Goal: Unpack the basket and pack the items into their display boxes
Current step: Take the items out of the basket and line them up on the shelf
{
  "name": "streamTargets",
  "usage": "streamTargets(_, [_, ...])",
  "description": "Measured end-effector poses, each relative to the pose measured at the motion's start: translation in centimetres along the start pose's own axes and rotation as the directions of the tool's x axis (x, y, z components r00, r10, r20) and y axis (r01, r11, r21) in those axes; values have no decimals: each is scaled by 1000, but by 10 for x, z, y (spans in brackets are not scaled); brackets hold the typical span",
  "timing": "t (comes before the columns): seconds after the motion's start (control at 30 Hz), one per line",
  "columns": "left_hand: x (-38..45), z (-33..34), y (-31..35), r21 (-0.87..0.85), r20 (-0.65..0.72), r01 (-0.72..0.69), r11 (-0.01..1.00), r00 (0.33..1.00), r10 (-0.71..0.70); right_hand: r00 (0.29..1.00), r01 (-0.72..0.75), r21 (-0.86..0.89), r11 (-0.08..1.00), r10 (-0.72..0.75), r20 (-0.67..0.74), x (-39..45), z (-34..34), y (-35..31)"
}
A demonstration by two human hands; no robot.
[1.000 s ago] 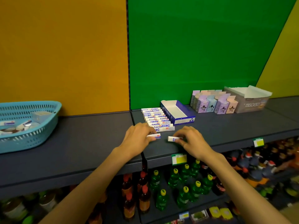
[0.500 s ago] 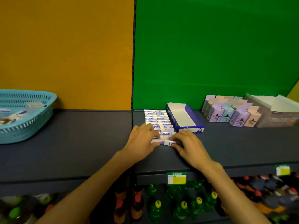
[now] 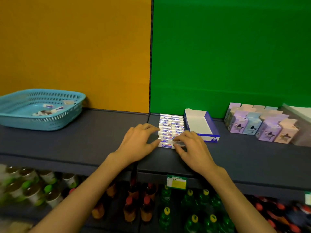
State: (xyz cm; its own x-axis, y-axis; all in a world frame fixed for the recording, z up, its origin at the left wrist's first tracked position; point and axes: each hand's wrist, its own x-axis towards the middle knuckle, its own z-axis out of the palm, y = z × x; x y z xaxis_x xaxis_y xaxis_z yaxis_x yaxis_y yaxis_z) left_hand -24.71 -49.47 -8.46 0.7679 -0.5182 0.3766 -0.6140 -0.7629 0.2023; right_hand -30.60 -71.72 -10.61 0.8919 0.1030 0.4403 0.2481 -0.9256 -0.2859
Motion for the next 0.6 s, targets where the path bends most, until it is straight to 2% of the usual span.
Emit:
streamTargets(0.3, [-59, -51, -28, 141, -88, 237, 961, 970, -226, 978, 204, 159, 966, -207, 1, 26, 14, -67])
streamTargets(0.6, [-132, -112, -97, 208, -175, 433, 877, 899, -402, 933, 344, 231, 910, -358, 23, 61, 46, -159])
